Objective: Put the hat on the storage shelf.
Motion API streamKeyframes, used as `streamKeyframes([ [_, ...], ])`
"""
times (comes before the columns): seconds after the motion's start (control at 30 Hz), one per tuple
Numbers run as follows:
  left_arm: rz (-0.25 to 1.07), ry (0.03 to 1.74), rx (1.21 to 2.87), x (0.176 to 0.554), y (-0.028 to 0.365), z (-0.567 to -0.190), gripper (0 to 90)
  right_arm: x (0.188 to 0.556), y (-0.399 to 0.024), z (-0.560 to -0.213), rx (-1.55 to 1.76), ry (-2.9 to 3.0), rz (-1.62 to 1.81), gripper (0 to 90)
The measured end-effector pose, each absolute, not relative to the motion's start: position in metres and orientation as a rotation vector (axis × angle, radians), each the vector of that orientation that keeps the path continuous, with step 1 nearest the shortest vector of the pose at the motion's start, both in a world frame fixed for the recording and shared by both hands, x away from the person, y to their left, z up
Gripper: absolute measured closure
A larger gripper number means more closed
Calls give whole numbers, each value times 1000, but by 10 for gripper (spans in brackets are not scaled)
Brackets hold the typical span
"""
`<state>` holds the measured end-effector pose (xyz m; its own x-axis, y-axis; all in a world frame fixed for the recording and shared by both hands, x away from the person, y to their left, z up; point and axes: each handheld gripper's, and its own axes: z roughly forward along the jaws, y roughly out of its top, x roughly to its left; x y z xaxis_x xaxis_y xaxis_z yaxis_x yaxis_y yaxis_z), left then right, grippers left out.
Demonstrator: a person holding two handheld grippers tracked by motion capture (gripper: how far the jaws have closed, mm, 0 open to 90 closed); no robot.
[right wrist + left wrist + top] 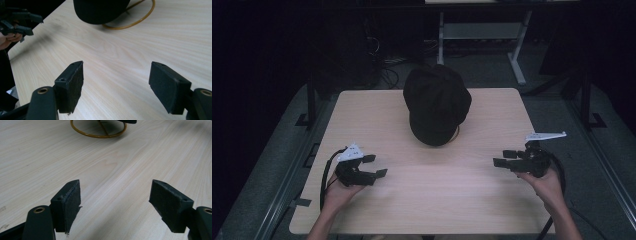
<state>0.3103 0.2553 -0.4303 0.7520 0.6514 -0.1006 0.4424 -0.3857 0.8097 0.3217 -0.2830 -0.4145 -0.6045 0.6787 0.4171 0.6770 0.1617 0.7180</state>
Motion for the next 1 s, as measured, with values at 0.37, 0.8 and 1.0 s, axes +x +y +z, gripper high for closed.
streamKeyframes([
  [0.37,267,829,2023,310,257,-430,236,306,-283,-429,1422,2412,1442,270],
  [0.8,237,835,2012,311,255,-432,217,273,-270,-441,1367,2392,1486,253],
  [1.0,232,827,2020,309,253,-433,215,261,-260,-450,1360,2422,1498,254],
])
